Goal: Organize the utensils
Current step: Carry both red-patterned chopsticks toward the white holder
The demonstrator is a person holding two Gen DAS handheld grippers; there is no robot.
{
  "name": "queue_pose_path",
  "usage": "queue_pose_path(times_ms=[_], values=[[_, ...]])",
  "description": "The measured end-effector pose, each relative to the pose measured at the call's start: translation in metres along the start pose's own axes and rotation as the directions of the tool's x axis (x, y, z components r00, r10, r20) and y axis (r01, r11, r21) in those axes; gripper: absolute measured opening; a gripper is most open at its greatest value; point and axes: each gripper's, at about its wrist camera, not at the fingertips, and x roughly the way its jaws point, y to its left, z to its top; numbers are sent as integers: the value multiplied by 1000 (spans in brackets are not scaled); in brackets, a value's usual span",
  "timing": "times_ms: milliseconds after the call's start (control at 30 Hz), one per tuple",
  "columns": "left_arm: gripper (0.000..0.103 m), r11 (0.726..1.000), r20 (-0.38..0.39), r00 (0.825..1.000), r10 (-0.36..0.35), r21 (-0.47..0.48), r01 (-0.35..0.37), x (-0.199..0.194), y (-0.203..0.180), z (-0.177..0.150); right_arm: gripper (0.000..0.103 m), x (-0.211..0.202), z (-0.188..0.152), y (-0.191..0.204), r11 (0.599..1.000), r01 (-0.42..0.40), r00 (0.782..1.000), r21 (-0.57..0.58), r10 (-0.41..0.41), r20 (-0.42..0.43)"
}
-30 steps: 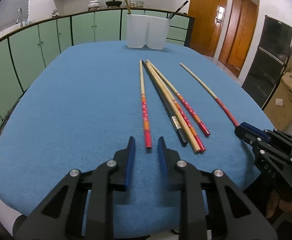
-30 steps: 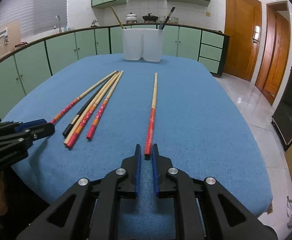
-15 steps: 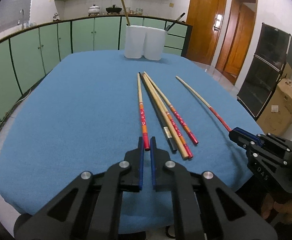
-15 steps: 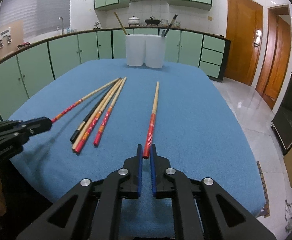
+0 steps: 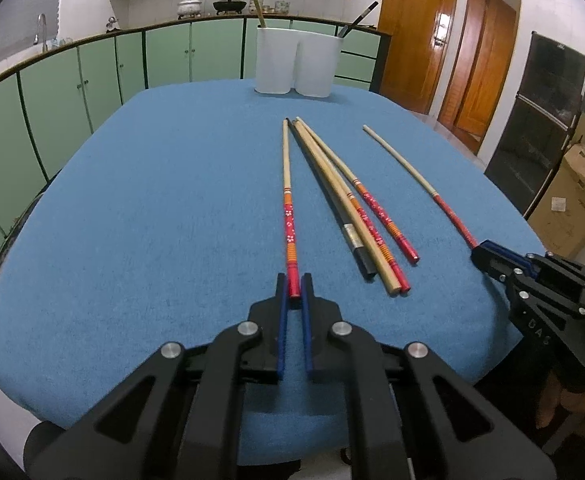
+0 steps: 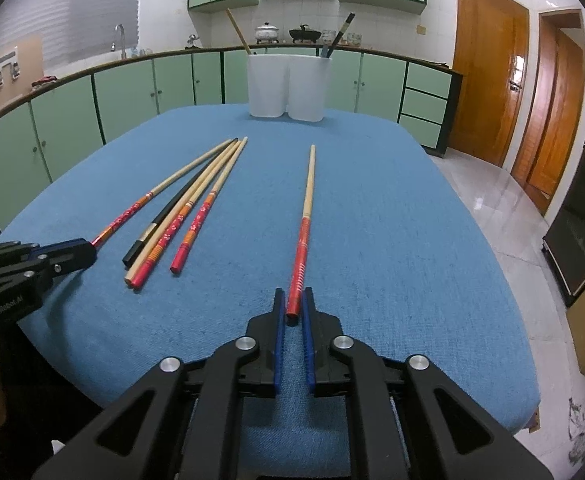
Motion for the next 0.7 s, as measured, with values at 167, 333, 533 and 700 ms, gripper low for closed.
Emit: queue_pose_path(times_ms=[167, 333, 533, 700], values=[[5, 999, 34, 999, -21, -41, 22, -24, 0, 16, 7, -21, 11, -1, 1000, -12, 1000, 21, 12, 23], [5, 998, 123, 992, -23, -59, 31, -70, 1, 50, 6, -64, 38, -5, 999, -26, 997, 35, 23, 76], [5, 999, 214, 977, -13, -43, 23, -116, 4, 90, 6, -108, 88, -15, 999, -34, 991, 17, 32, 131], [5, 1000, 253, 967, -20, 0, 21, -140, 6, 125, 6, -124, 137, -19, 998, -55, 989, -30, 59, 133]])
